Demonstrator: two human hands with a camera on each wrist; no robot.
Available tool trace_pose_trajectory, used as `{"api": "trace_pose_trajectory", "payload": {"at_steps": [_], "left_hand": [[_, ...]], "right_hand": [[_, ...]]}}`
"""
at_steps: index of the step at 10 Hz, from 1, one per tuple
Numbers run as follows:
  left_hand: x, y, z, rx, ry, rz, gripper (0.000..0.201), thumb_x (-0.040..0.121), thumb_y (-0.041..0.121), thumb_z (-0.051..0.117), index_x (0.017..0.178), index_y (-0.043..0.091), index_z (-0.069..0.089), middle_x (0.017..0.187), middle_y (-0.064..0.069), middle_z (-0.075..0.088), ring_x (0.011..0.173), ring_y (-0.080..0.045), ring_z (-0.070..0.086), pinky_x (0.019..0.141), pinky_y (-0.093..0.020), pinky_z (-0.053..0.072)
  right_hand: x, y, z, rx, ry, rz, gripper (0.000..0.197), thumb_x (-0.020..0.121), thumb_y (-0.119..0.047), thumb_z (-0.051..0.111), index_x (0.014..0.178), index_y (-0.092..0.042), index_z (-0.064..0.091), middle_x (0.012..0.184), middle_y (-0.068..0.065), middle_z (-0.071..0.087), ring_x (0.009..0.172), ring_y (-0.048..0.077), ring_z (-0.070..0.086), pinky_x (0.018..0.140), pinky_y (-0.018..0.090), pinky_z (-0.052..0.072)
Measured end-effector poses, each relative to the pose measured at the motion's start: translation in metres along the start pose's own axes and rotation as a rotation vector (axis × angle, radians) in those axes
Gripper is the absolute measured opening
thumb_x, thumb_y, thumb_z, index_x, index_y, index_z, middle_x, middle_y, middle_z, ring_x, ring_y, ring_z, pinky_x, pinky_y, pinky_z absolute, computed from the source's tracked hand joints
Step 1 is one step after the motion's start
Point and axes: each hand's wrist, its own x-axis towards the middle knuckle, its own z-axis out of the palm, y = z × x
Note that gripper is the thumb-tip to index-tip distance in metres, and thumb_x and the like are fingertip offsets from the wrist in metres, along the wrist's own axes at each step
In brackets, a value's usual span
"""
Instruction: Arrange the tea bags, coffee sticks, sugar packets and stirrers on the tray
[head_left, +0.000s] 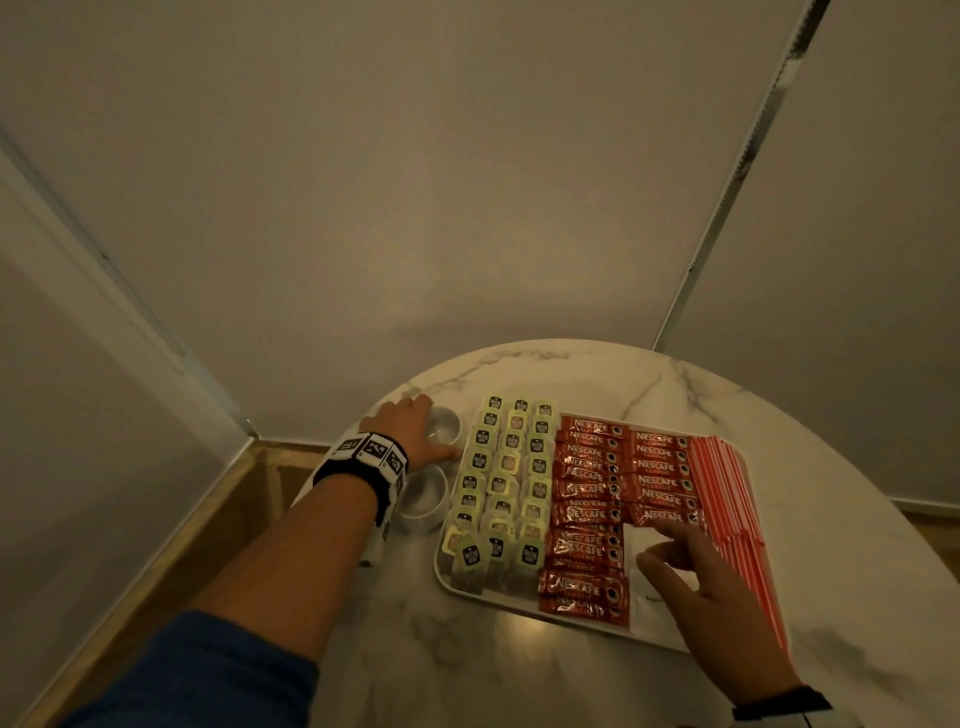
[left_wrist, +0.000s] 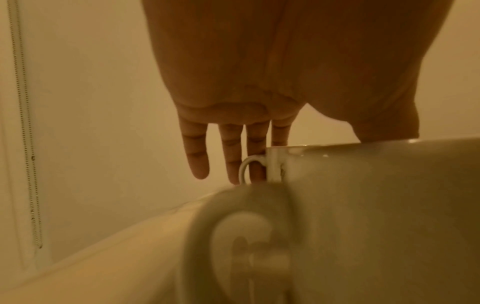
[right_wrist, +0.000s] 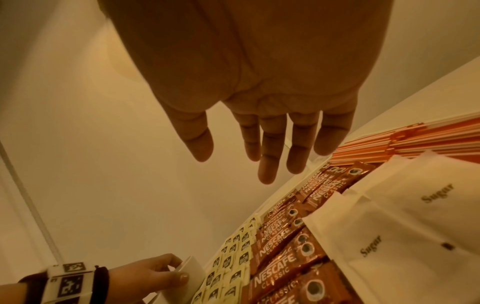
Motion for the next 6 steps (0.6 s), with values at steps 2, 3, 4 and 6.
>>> {"api": "trace_pose_trajectory", "payload": {"at_steps": [2,3,4,6], "left_hand": [[-0.001,-0.001,0.000,-0.060,-0.026,-0.024,0.098,0.066,0.083,0.054,0.140,0.023,0.035,0.145,-0.003,0.044,0.126,-0.026,0.047,0.100,-0.044,0.042],[-0.004,-0.007,-0.002,-0.255,-0.046,-0.056,0.097,0.073,0.078,0.051,0.148,0.021,0.028,0.152,-0.006,0.037,0.134,-0.026,0.041,0.107,-0.040,0.036],[-0.008,-0.013,-0.001,-0.424,-0.048,-0.059,0.073,0.087,0.060,0.046,0.146,0.019,0.033,0.150,-0.007,0.040,0.133,-0.026,0.042,0.106,-0.036,0.033],[-0.015,-0.033,0.000,-0.624,0.031,-0.191,0.054,0.101,0.031,0.032,0.152,0.017,0.020,0.158,-0.006,0.022,0.143,-0.025,0.026,0.114,-0.035,0.021]], "right_hand": [[-0.003,0.002,-0.005,0.007,0.015,0.036,0.035,0.092,-0.027,0.058,0.126,-0.029,0.048,0.100,-0.011,0.059,0.096,-0.002,0.052,0.079,0.029,0.044],[-0.004,0.003,-0.008,0.020,0.023,0.045,0.033,0.093,-0.025,0.058,0.125,-0.025,0.049,0.098,-0.008,0.060,0.092,-0.002,0.053,0.073,0.021,0.039],[-0.006,0.007,-0.010,0.004,0.027,0.058,0.034,0.093,-0.027,0.058,0.126,-0.023,0.051,0.097,-0.008,0.061,0.094,0.000,0.054,0.085,0.031,0.040],[-0.020,0.012,-0.009,-0.051,-0.005,0.075,0.035,0.092,-0.032,0.057,0.126,-0.027,0.051,0.101,-0.015,0.058,0.104,0.008,0.054,0.088,0.026,0.040]]}}
